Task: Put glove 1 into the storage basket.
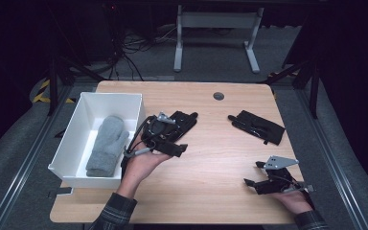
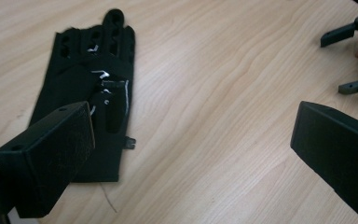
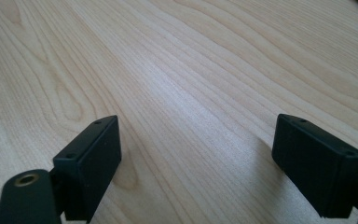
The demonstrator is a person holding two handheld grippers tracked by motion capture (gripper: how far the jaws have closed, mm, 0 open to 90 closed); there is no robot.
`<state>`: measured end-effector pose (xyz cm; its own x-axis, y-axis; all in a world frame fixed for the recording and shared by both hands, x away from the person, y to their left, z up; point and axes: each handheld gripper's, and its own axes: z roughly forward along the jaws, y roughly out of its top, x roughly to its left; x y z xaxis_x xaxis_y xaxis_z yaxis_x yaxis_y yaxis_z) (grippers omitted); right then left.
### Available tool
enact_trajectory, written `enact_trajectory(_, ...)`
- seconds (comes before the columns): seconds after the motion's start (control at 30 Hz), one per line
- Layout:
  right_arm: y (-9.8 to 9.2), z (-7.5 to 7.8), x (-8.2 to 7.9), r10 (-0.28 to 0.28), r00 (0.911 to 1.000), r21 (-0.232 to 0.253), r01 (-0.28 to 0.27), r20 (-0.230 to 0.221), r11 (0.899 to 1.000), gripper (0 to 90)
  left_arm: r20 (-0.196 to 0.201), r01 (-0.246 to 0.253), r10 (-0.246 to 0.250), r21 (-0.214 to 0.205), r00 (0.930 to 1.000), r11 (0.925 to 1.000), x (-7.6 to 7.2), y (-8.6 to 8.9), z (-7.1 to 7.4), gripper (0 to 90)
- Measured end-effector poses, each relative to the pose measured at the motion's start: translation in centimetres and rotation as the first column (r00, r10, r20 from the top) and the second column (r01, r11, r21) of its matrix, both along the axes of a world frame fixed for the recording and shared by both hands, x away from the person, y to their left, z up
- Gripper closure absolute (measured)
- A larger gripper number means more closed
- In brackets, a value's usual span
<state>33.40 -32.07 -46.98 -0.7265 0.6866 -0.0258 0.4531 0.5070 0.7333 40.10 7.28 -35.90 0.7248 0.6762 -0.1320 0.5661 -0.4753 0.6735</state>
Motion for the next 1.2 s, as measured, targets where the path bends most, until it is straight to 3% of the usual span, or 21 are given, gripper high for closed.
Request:
enact_trajectory(0.13,0.0,0.0,0.0,0.000,1.0000,0.000,0.000,0.000,1.000,15.9,-0.005,0.020,-0.020,0.011,0.9998,0.9997,-0.3,-0.7,-1.1,0.3)
enact_trajectory(0.3,0.0,0.0,0.0,0.000,1.0000,0.000,0.000,-0.001,1.000,15.9,0.002,0.051,-0.051,0.070,0.9987,0.9963,-1.1,-1.9,-2.7,0.2)
enact_trajectory(0.4,0.0,0.0,0.0,-0.001,1.0000,-0.001,0.001,-0.001,1.000,15.7,0.020,0.054,-0.055,0.072,0.9983,0.9959,-1.5,-2.3,-3.3,0.2)
enact_trajectory(0.77,0.0,0.0,0.0,-0.002,1.0000,-0.003,0.002,-0.001,1.000,15.3,0.008,0.081,-0.082,0.099,0.9966,0.9918,-3.1,-3.7,-6.5,0.3)
enact_trajectory(0.97,0.1,0.1,0.1,-0.003,1.0000,-0.009,0.003,-0.006,1.000,15.5,0.005,0.078,-0.079,0.101,0.9969,0.9918,-3.9,-3.7,-8.2,0.3)
enact_trajectory(1.03,0.3,0.3,0.3,0.003,0.9997,-0.025,-0.004,-0.023,1.000,16.5,0.016,0.096,-0.099,0.117,0.9950,0.9884,-4.1,-3.5,-8.9,0.2)
enact_trajectory(1.13,0.5,0.7,0.6,0.008,0.9997,-0.036,-0.009,-0.025,0.999,21.3,0.008,0.105,-0.106,0.112,0.9943,0.9882,-4.3,-2.8,-9.6,0.2)
enact_trajectory(1.2,0.6,1.1,0.6,0.010,0.9999,-0.035,-0.010,-0.012,0.999,25.7,0.024,0.104,-0.107,0.103,0.9939,0.9892,-4.5,-2.2,-9.9,0.2)
